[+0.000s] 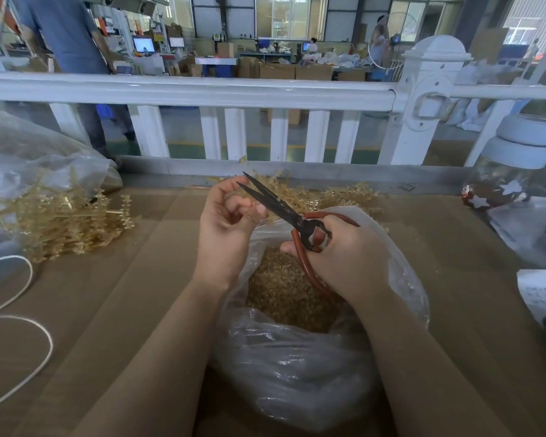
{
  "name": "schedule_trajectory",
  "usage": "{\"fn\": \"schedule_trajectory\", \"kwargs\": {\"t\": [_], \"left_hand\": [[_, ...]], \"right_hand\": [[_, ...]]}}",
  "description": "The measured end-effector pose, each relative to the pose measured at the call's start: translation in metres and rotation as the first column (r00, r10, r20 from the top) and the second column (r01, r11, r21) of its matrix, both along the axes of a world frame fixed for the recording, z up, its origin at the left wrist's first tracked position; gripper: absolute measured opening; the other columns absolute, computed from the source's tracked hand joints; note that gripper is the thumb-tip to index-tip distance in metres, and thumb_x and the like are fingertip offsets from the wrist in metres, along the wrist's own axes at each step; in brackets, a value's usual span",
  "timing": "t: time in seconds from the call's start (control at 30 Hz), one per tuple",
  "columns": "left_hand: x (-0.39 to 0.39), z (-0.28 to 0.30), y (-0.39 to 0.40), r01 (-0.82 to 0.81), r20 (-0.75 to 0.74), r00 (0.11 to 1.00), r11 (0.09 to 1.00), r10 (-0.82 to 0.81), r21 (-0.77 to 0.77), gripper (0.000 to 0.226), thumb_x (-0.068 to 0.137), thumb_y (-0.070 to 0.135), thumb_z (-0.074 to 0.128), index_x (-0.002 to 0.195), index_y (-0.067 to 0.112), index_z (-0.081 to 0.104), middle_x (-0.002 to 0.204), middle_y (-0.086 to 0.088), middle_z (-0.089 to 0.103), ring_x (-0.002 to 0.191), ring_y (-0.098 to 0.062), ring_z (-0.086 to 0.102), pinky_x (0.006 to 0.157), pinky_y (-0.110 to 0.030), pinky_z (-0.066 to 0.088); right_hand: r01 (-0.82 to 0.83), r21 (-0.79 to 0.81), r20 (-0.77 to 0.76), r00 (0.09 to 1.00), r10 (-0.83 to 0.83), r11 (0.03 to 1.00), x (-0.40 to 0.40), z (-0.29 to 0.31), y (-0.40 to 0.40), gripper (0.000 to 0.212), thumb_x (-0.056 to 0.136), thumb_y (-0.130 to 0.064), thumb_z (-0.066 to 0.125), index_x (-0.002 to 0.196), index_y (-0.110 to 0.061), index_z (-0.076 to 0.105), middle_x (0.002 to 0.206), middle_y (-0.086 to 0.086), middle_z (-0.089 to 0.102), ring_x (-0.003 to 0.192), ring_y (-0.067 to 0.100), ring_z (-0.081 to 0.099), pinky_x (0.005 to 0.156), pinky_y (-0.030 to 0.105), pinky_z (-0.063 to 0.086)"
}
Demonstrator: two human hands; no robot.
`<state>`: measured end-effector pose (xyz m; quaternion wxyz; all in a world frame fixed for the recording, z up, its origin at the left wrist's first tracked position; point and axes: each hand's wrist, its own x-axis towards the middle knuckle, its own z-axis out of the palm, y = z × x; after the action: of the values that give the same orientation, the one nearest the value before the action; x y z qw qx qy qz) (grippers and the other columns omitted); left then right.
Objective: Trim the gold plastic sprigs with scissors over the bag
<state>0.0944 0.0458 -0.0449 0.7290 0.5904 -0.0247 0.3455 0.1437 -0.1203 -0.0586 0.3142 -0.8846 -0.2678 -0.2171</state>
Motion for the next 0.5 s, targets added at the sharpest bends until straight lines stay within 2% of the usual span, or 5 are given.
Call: {"fn": "schedule_trajectory", "kwargs": {"t": [0.13, 0.2, 0.27, 0.4, 0.5], "left_hand": [[0.0, 0.0, -0.003, 0.021, -0.045, 0.999, 1.0, -0.021, 0.015, 0.037, 0.086, -0.016, 0.06, 0.113, 0.01, 0.057, 0.072, 0.002, 0.049, 0.072, -0.01, 0.053, 0.089, -0.031, 0.055], [-0.001, 0.0, -0.004, 0.068, -0.071, 0.995, 0.997, -0.066, 0.036, 0.038, 0.079, -0.01, 0.061, 0.111, 0.011, 0.06, 0.07, 0.002, 0.046, 0.067, -0.01, 0.05, 0.076, -0.025, 0.053], [-0.003, -0.001, -0.005, 0.131, -0.101, 0.987, 0.988, -0.122, 0.085, 0.039, 0.072, -0.005, 0.057, 0.108, 0.01, 0.061, 0.067, 0.0, 0.046, 0.062, -0.012, 0.047, 0.065, -0.025, 0.047], [-0.003, -0.004, -0.009, 0.221, -0.158, 0.967, 0.966, -0.199, 0.137, 0.032, 0.074, -0.002, 0.058, 0.105, 0.006, 0.062, 0.062, -0.001, 0.048, 0.058, -0.015, 0.048, 0.063, -0.025, 0.048], [-0.004, -0.005, -0.01, 0.221, -0.175, 0.964, 0.968, -0.199, 0.121, 0.025, 0.078, 0.005, 0.065, 0.103, 0.008, 0.064, 0.066, -0.009, 0.048, 0.064, -0.018, 0.052, 0.065, -0.022, 0.049]], "right_hand": [[-0.023, 0.099, -0.047, 0.999, 0.027, 0.995, -0.001, -0.001, 0.002, 0.042, 0.072, -0.084, 0.052, 0.078, -0.043, 0.06, 0.062, -0.027, 0.056, 0.063, -0.005, 0.056, 0.061, 0.007, 0.037], [-0.029, 0.177, -0.123, 0.991, 0.051, 0.984, -0.001, 0.0, 0.002, 0.04, 0.071, -0.083, 0.055, 0.072, -0.043, 0.057, 0.066, -0.031, 0.06, 0.066, -0.007, 0.059, 0.058, 0.009, 0.036], [-0.025, 0.288, -0.15, 0.986, 0.071, 0.957, 0.001, -0.002, 0.0, 0.037, 0.074, -0.076, 0.061, 0.074, -0.039, 0.065, 0.071, -0.031, 0.064, 0.072, -0.008, 0.06, 0.058, 0.008, 0.04], [0.056, 0.374, -0.145, 0.989, -0.001, 0.926, 0.011, -0.006, -0.002, 0.031, 0.084, -0.057, 0.073, 0.075, -0.027, 0.069, 0.069, -0.01, 0.064, 0.072, 0.001, 0.06, 0.057, 0.013, 0.044], [0.057, 0.416, -0.155, 0.988, 0.009, 0.908, 0.012, -0.005, -0.002, 0.024, 0.084, -0.051, 0.075, 0.071, -0.032, 0.066, 0.074, -0.021, 0.066, 0.071, -0.004, 0.06, 0.056, 0.008, 0.041]]}}
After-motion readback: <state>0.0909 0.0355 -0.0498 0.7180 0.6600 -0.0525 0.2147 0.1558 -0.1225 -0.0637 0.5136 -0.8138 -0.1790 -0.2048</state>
